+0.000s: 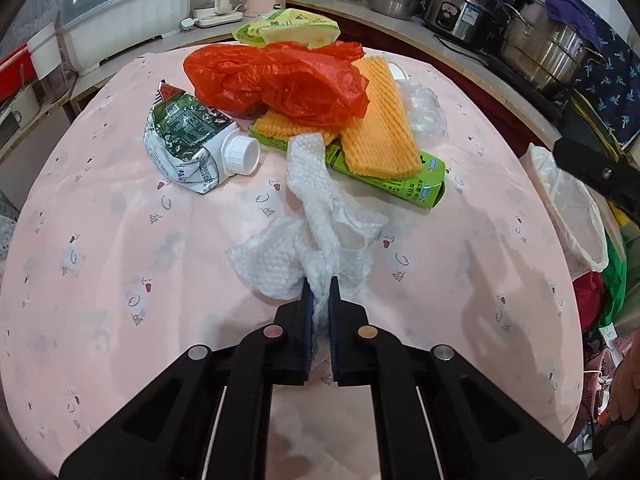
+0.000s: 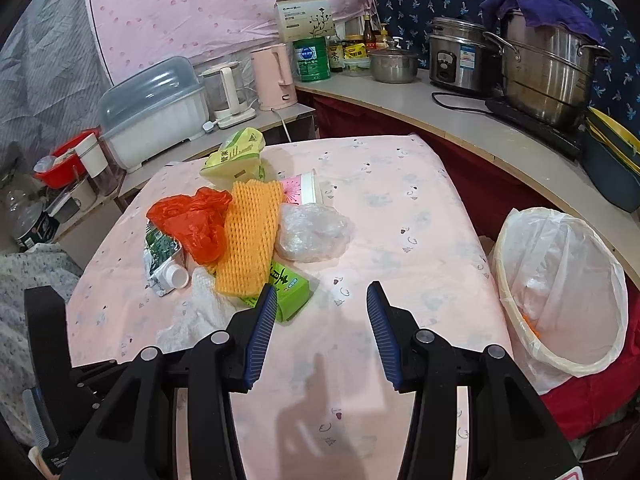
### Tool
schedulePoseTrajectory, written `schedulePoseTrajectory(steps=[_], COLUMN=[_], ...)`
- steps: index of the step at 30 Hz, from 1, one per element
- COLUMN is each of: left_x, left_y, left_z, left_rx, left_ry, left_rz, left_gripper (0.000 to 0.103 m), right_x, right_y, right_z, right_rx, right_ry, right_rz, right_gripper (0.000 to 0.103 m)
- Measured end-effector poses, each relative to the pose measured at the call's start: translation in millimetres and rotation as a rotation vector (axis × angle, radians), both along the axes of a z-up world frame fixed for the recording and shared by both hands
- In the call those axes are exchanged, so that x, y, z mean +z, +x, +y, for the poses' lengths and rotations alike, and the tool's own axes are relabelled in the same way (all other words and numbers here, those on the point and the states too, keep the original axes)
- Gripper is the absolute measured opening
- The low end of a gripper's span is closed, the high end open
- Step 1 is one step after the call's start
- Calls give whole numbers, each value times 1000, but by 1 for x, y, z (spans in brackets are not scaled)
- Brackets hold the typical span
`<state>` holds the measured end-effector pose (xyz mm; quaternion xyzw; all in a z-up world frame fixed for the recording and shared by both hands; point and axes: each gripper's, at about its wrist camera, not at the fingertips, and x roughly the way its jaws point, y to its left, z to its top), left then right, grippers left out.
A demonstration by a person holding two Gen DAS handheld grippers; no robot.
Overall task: Collect trash
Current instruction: 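Grasp the white paper towel with the left tool while the right tool returns to the table, then grasp the red plastic bag with the right tool while the left tool holds the towel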
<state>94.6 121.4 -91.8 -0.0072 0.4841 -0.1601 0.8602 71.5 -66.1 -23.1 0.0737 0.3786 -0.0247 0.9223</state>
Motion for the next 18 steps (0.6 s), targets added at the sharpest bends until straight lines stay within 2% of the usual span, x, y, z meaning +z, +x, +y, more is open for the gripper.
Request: schedulePoseTrajectory(steps=[10, 18], left_x=[60, 96], left_y=[-4, 17], left_z=[40, 75], left_rx=[86, 170], left_ry=[-85, -117], left_rz=[-109, -185], left_gripper=[6, 6], right_x=[4, 4], right_y=[14, 42], right_z=[24, 53], right_rx=[57, 124], right_ry=[7, 22], right_rz=[-5, -4], right_gripper=[46, 46])
